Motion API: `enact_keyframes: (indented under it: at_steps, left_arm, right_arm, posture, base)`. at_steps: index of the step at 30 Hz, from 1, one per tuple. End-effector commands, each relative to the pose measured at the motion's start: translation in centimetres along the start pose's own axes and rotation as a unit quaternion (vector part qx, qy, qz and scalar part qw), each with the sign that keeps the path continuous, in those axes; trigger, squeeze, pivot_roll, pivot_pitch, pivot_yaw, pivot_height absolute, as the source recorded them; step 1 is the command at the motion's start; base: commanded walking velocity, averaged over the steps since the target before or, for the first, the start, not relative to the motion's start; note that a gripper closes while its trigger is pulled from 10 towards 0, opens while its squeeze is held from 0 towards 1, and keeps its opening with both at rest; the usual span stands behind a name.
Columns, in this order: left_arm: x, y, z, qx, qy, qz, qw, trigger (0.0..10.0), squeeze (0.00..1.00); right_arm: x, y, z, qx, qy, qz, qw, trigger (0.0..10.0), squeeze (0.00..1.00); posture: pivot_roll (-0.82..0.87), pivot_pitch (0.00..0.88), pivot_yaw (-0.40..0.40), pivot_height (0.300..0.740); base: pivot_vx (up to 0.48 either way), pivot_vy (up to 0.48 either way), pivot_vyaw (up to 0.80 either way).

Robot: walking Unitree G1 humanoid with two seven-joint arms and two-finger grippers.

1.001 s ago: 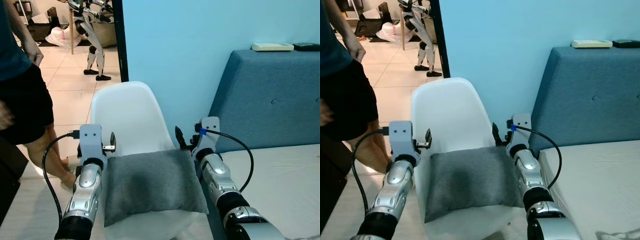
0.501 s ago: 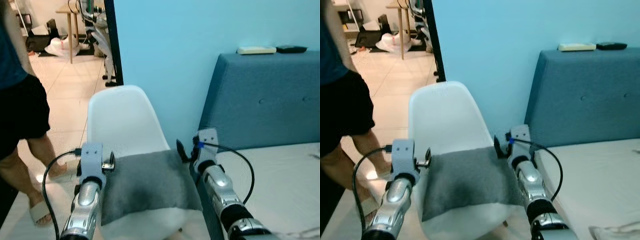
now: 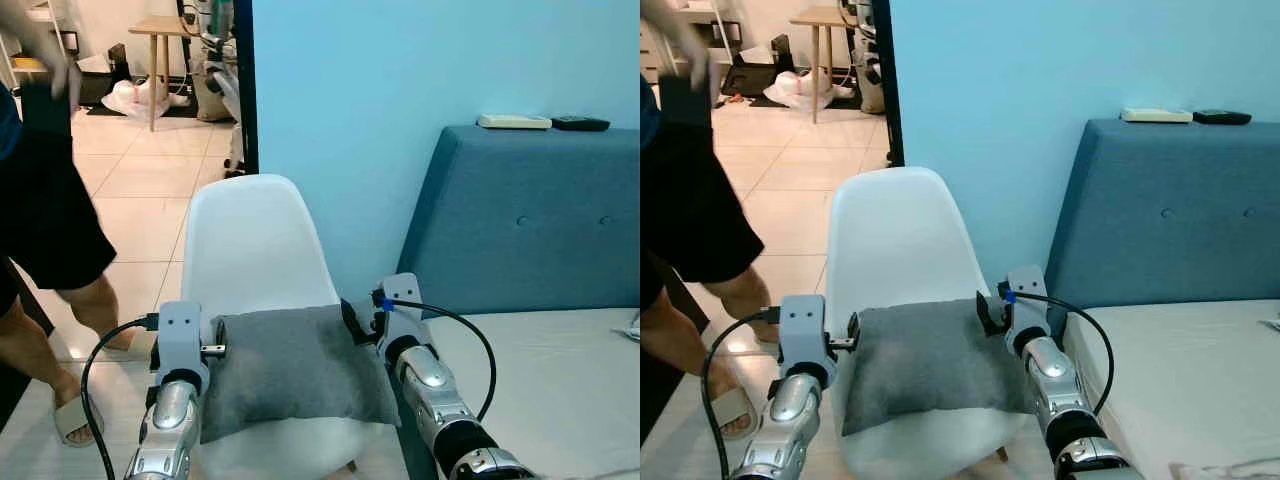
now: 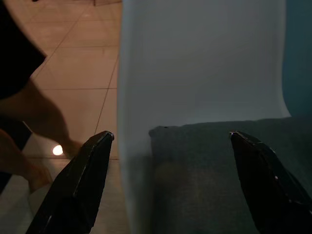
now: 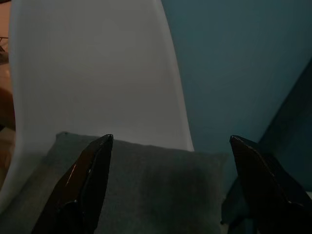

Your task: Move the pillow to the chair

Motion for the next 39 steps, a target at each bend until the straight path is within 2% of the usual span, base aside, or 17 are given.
enact_keyframes:
  at_steps: [1,4,8,15,23,39]
  left_arm:
    - [-0.1,-0.4,0.2,-0.006,-0.002,-0.004,1.000,10.0,0.00]
    - [-0.2,-0.5,0.2,-0.005,0.001,0.001,1.000,10.0,0.00]
    - [-0.5,-0.5,0.1,-0.001,0.009,0.000,1.000,10.0,0.00]
    - [-0.6,-0.7,-0.2,-0.006,0.022,0.020,1.000,10.0,0.00]
    - [-0.1,-0.4,-0.6,-0.006,0.014,0.001,1.000,10.0,0.00]
    - [-0.1,-1.0,-0.3,-0.031,0.010,0.005,0.999,10.0,0.00]
  right_arm:
    - [-1.0,0.1,0.4,-0.006,0.022,-0.011,1.000,10.0,0.00]
    - [-1.5,0.0,0.5,-0.012,0.041,-0.013,0.999,10.0,0.00]
    - [-2.0,-0.1,0.6,-0.022,0.057,-0.017,0.998,10.0,0.00]
    - [-1.9,0.0,0.5,-0.022,0.055,-0.017,0.998,10.0,0.00]
    - [-1.7,-0.1,0.3,-0.035,0.059,-0.025,0.997,10.0,0.00]
    - [-1.7,-1.0,0.5,-0.051,0.059,-0.022,0.997,10.0,0.00]
  posture:
    - [0.08,0.000,-0.094,0.740]
    - [0.08,0.000,-0.095,0.740]
    - [0.08,0.001,-0.098,0.740]
    - [0.08,0.007,-0.103,0.740]
    - [0.08,0.001,-0.088,0.740]
    - [0.07,0.028,-0.081,0.740]
  base:
    - [0.000,0.000,0.00]
    - [0.000,0.000,0.00]
    - [0.000,0.000,-0.74]
    - [0.000,0.000,-0.80]
    - [0.000,0.000,-0.80]
    - [0.000,0.000,-0.80]
Point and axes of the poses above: a point about 5 cm out from each wrist's last joint towards the gripper, its own z axis pointing back from the gripper into the wrist, its own x axis along the axis of the wrist's last joint, y = z × x, the point moved 1 cm from there along -z, pointing out of the wrist towards the gripper, and after that the axes turned 3 degrees about z, right-handed, at the moved point
